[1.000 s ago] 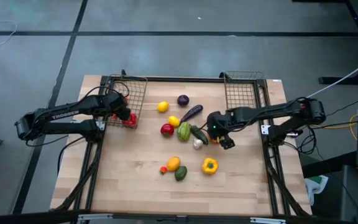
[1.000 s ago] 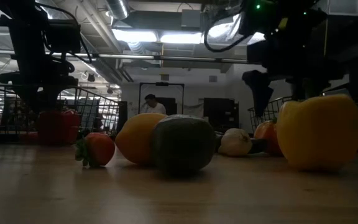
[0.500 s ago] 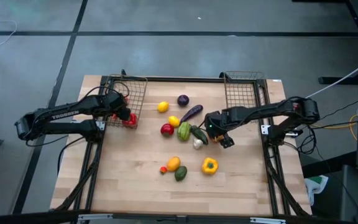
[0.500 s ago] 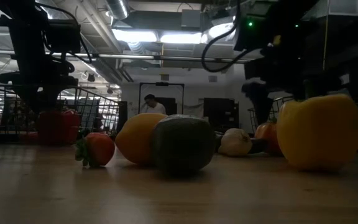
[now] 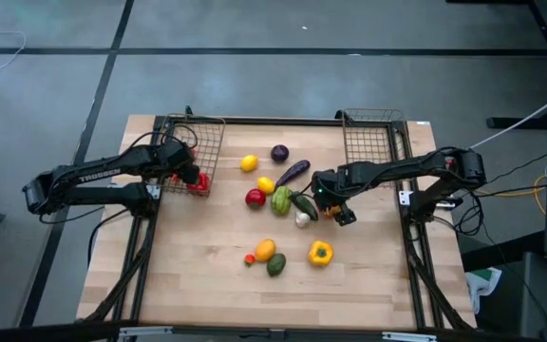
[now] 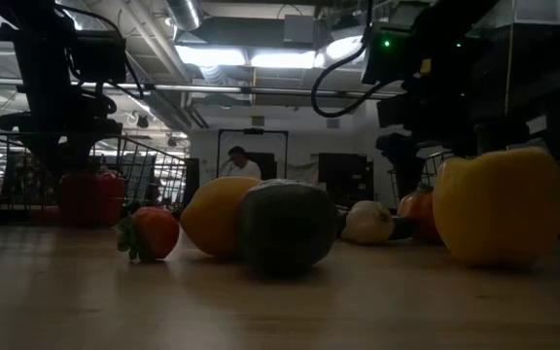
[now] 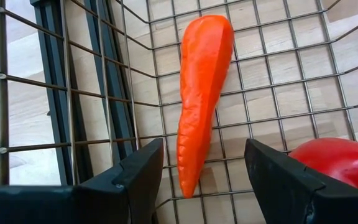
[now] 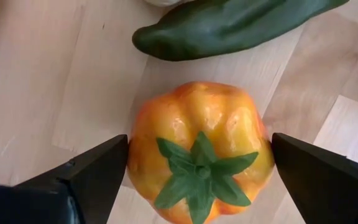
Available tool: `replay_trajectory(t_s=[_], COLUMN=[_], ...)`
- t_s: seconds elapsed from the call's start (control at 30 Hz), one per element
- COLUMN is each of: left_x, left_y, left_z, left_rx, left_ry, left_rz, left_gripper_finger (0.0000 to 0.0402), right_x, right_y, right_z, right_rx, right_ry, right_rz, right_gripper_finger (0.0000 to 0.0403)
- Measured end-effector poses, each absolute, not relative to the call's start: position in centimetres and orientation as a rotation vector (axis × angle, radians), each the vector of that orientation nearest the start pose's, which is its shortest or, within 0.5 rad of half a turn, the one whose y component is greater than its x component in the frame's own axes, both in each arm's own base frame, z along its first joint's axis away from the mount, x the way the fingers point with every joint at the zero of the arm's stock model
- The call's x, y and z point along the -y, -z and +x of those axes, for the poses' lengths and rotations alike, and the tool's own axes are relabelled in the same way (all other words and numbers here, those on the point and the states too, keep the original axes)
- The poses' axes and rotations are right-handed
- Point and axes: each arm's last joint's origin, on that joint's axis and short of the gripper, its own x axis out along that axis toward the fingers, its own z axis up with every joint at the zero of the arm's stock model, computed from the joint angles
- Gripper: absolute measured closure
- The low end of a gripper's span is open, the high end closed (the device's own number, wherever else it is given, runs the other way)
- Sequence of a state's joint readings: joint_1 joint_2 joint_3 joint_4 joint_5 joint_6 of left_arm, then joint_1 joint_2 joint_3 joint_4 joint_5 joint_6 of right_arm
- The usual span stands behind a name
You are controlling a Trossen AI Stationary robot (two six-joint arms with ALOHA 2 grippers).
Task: Sort produce into baskets
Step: Put the yellow tomato into the right gold wire basket
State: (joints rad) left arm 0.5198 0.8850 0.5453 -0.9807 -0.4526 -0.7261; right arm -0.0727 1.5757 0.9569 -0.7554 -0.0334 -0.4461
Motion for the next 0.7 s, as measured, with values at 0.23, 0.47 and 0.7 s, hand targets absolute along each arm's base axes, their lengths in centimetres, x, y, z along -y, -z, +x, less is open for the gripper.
replay_trajectory(t_s=[0.23,0.47,0.7], left_x=[-7.41,-7.41,-7.41], left_y=[-19.19,-19.19,-19.19], left_z=[10.4,10.4,10.4], left_rx=[-1.006,-1.006,-1.006], left_ry=[-1.28,-1.28,-1.28], left_rz=[-0.608,-0.608,-0.608], left_gripper_finger=[0.018,0.018,0.018], right_x=[1.9,1.93,1.93], right_y=[-17.91,-17.89,-17.89], right_z=[27.59,27.59,27.58], right_rx=[-1.332,-1.339,-1.344], right_ry=[-0.261,-0.222,-0.192], right_rz=[-0.29,-0.256,-0.219], right_gripper_finger=[0.0015,0.0015,0.0015])
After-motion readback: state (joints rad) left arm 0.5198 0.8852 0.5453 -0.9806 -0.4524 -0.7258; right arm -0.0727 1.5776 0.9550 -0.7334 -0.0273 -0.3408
